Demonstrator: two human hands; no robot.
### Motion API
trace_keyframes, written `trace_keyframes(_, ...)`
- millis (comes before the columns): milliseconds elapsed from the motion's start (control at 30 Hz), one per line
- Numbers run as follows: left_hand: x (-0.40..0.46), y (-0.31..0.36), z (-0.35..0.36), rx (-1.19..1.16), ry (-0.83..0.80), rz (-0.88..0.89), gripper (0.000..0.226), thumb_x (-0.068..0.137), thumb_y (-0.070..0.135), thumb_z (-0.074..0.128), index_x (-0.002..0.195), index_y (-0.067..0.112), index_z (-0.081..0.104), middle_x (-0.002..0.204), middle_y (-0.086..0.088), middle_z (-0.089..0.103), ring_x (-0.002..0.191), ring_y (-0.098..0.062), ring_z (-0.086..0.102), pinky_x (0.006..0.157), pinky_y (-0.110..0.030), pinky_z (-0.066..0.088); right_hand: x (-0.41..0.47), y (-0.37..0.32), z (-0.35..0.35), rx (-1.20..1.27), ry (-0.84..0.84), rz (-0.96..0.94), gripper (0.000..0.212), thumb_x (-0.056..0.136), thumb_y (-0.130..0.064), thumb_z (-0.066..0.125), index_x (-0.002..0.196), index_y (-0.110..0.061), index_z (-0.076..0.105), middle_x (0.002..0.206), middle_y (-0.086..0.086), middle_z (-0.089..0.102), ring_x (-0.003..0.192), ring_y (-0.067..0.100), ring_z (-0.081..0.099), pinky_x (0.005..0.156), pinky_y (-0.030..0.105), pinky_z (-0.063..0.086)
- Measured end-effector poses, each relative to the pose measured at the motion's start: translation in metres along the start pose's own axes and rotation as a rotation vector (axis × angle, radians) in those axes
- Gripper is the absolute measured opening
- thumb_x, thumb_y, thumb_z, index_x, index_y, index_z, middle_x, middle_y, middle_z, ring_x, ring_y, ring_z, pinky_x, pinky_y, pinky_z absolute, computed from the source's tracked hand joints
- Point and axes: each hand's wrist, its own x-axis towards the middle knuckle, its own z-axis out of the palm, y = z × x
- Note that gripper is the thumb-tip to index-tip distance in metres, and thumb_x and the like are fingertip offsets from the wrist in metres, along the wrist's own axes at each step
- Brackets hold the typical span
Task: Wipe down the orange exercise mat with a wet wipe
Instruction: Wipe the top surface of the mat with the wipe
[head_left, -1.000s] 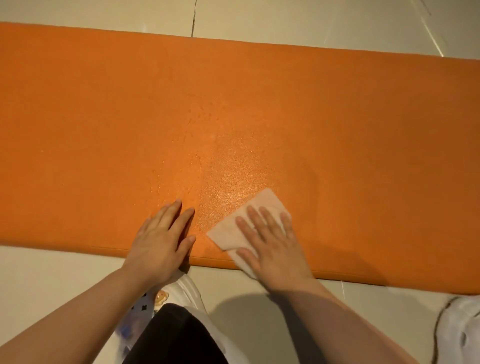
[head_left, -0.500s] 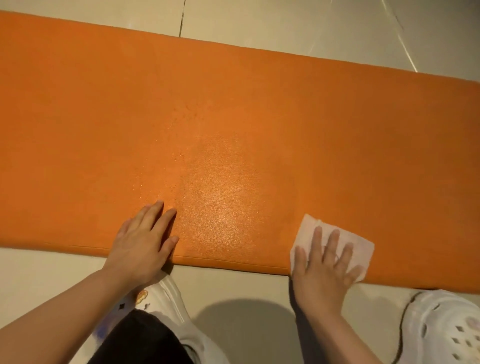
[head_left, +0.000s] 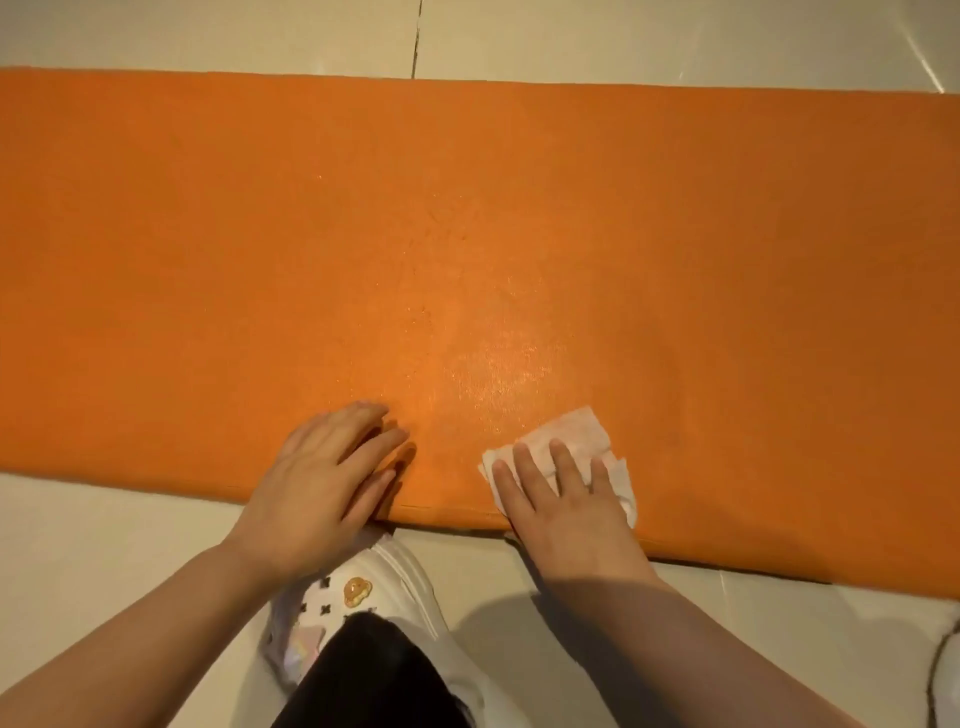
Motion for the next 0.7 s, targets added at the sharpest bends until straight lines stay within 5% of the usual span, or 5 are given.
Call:
trace_keyframes(133,-0.005,-0.010,-0.027,-0.048,0.153,-0.052,0.048,0.097,0.048,0.040,0.134,0.022,0.057,0.142,-0.004,0.050,0.128,-0.022,0.044,0.108,-0.048,0.032,-0.020,-0.003,-0.031,0.035,0.076,0.025,0.072,0.099,-0.014,0.052,0.156,-0.014,0.008,0.164,0.011,0.010,0.147,0.041,0.018,0.114,0.060,0.024)
trace_keyframes(233,-0.022,-0.028,-0.038,-0.025,0.110,-0.084,0.057,0.096,0.059,0.036,0.138,0.025,0.053,0.145,-0.001,0.049,0.134,-0.019,0.041,0.115,-0.047,0.022,-0.029,-0.001,-0.051,0.001,0.387,-0.015,0.050,0.057,-0.007,0.086,0.104,-0.009,0.070,0.097,0.013,0.072,0.077,0.034,0.070,0.052,0.041,0.055)
trace_keyframes(333,-0.046,-0.043,-0.053,0.054,0.080,-0.111,0.066,0.096,0.068,0.029,0.143,0.026,0.050,0.147,-0.001,0.048,0.139,-0.022,0.039,0.115,-0.052,0.020,-0.040,0.009,-0.086,-0.057,0.548,-0.031,0.035,0.048,-0.003,0.081,0.077,-0.014,0.066,0.061,0.002,0.058,0.046,0.024,0.057,0.038,0.026,0.023)
trace_keyframes(533,-0.020,-0.026,-0.121,0.161,0.396,-0.056,0.044,0.100,0.040,0.037,0.127,0.014,0.061,0.121,-0.011,0.068,0.109,-0.035,0.065,0.088,-0.053,0.047,-0.073,0.032,-0.167,-0.103,0.799,-0.013,0.036,0.049,-0.009,0.092,0.068,-0.016,0.062,0.057,0.001,0.052,0.043,0.026,0.052,0.052,0.021,-0.006)
trace_keyframes(700,0.028,0.049,-0.149,0.166,0.597,0.224,0.032,0.098,0.031,0.047,0.124,0.018,0.060,0.111,-0.008,0.071,0.095,-0.032,0.068,0.083,-0.047,0.050,-0.140,0.098,-0.171,0.029,0.911,0.119,0.016,0.070,-0.008,0.077,0.081,-0.013,0.067,0.065,0.004,0.058,0.049,0.031,0.058,0.033,0.031,0.036)
